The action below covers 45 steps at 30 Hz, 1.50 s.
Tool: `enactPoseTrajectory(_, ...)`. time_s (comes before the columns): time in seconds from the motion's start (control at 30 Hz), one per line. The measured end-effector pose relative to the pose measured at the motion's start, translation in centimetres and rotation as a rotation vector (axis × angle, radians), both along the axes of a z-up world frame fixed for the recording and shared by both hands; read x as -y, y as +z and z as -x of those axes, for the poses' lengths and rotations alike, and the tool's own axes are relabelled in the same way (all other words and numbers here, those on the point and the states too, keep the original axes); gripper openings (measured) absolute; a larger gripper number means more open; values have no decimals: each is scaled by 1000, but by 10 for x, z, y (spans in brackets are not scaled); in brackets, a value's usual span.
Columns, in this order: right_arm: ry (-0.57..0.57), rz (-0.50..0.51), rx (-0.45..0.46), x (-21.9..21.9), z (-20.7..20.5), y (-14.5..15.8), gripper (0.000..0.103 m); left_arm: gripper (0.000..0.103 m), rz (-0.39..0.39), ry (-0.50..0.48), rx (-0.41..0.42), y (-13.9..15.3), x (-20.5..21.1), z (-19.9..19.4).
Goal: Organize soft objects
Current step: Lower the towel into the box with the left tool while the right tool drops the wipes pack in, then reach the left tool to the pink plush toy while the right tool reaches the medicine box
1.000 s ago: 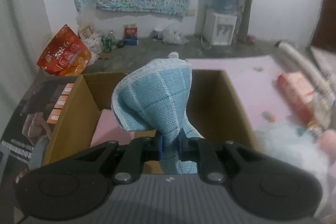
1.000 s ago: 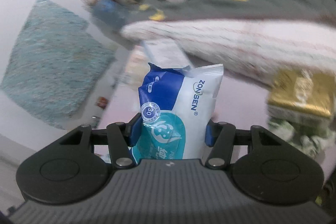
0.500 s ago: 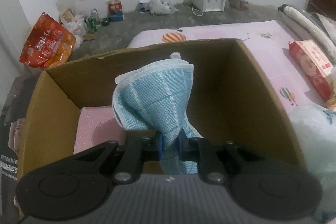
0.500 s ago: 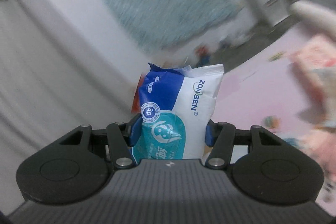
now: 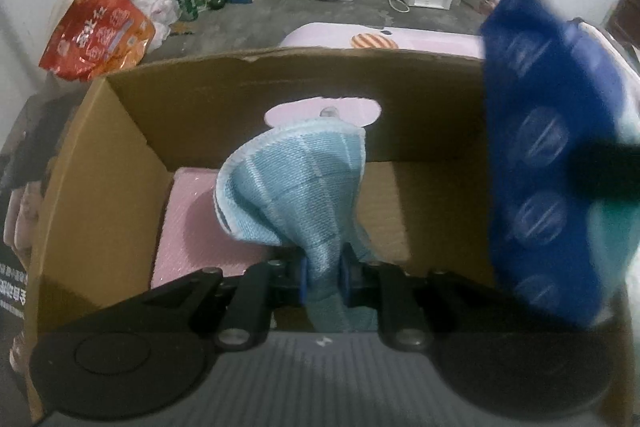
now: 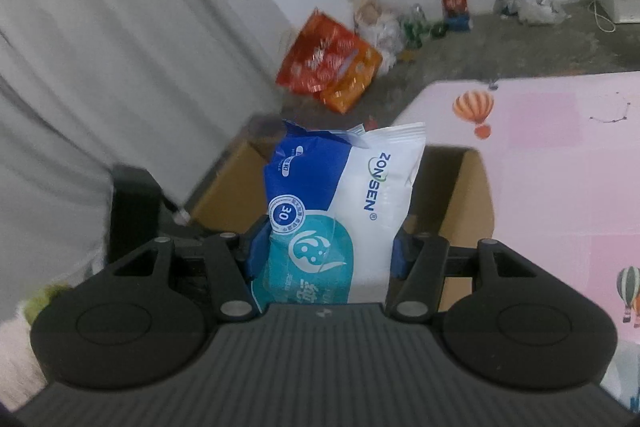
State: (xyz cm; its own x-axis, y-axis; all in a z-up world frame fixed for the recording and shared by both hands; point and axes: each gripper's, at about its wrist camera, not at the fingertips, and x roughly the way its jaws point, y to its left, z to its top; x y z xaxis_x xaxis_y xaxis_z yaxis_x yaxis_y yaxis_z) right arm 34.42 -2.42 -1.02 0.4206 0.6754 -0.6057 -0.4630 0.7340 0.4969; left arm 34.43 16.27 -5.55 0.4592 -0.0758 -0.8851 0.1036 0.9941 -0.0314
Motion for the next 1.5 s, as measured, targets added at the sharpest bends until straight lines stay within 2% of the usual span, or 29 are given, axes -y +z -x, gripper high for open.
enactPoseTrajectory(0.17,11,115,-38,-26,-5,-9,58,17,6,23,-13,-3,-6,1)
enactPoseTrajectory(0.3,-7,131,39,-20,7,-1,61,17,5,28,-16,-2,-6,-2)
enactPoseTrajectory(0.47,-45,95,91,1,12,19,61,17,-11,28,-11,-3,0,-5)
enactPoseTrajectory(0.7,-103,2,96,49,37,37,61,19,-39,-16,-9,-2,14,-9)
enactPoseTrajectory(0.73,-108,1,92,55,40,37,61,22,-44,-13,-11,-2,16,-10)
enactPoseTrajectory(0.77,-118,-4,87,63,46,38,61,31,-50,-7,-10,-1,16,-9)
enactPoseTrajectory(0.83,-139,-20,80,81,56,39,61,40,-44,-1,11,5,16,-6)
enactPoseTrajectory(0.9,-163,-36,79,99,66,42,62,54,-37,-7,35,14,16,-1)
enactPoseTrajectory(1.07,-242,-90,101,155,104,56,63,59,-27,10,99,43,20,19)
enactPoseTrajectory(1.23,-350,-153,138,222,155,72,66,67,12,29,193,86,24,52)
enactPoseTrajectory(1.33,-437,-184,142,266,188,77,71,69,28,-5,239,112,36,83)
enactPoseTrajectory(1.4,-493,-209,142,292,210,76,75,76,47,-39,278,128,48,110)
enactPoseTrajectory(1.5,-586,-237,140,332,248,66,79,82,70,-111,341,148,70,150)
